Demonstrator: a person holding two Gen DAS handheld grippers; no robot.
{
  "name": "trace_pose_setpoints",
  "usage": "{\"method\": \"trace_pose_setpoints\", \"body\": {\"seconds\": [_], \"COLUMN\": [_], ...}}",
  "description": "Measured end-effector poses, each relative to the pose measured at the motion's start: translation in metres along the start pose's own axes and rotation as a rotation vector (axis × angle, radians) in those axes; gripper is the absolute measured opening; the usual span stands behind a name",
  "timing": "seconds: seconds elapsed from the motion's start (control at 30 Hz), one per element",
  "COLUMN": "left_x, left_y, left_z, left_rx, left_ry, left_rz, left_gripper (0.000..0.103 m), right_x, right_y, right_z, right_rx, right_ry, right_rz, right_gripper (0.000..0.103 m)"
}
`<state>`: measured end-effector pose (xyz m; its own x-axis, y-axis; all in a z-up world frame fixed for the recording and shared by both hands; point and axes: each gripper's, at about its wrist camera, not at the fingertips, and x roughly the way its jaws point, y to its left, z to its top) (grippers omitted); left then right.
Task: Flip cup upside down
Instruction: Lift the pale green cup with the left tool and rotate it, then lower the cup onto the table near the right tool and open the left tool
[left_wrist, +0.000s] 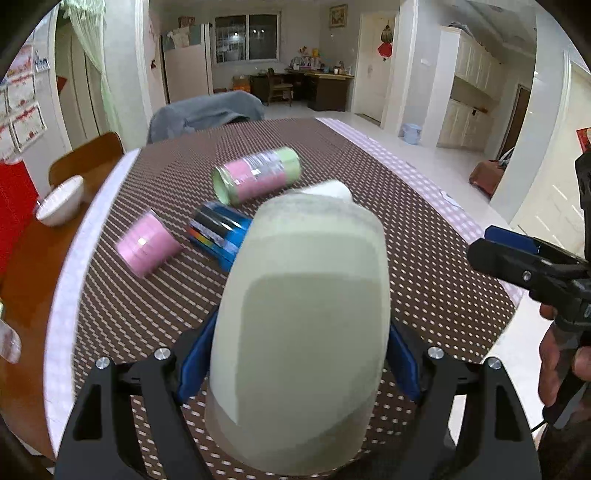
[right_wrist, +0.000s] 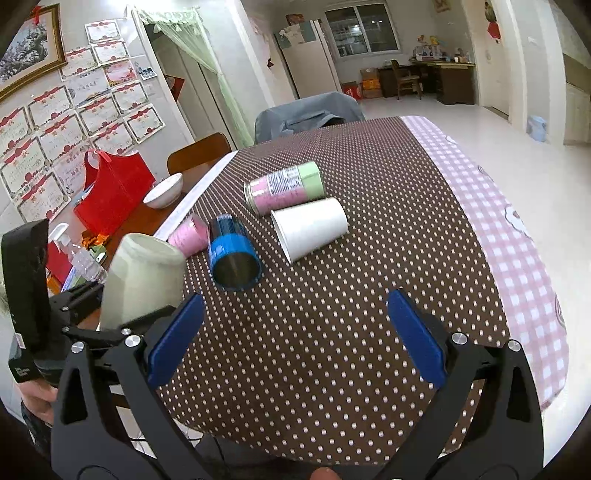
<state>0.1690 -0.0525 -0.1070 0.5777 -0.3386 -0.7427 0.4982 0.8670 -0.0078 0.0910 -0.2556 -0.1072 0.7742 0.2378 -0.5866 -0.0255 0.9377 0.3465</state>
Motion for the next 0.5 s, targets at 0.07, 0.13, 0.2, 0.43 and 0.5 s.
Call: {"method": "trace_pose_setpoints", "body": {"seconds": [0.07,0.13,0.2,0.43,0.5], "left_x": [0.007,0.016,0.023,0.042,0.048], "left_y": [-0.006,-0.009,-0.01,-0.012,-0.015], "left_z": [-0.005,-0.008,-0.009,-0.012,-0.014], "left_rx": [-0.005,-0.017,-0.033,-0.066,-0.067], "left_ry": [0.012,0.025,0.037,0.073,0.086], "left_rz": [-0.013,-0.017,-0.022,-0.031,-0.031], "left_gripper": [0.079,0.079,0.079,0.079,0.079], "right_x": [-0.001,-0.001,-0.001,0.001,0.002], "right_y": [-0.003,-0.005,-0.007,-0.016,-0.018], "right_z": [-0.006,-0.008,-0.01,-0.014,-0.015], "right_rx": [0.006,0.011,0.016,0.03,0.037], "right_ry": [0.004,0.006,0.006,0.016,0.019], "right_rz": [-0.004,-0.005,-0.006,-0.014,-0.015], "right_gripper": [0.097,0.097,0.097,0.097,0.097]}}
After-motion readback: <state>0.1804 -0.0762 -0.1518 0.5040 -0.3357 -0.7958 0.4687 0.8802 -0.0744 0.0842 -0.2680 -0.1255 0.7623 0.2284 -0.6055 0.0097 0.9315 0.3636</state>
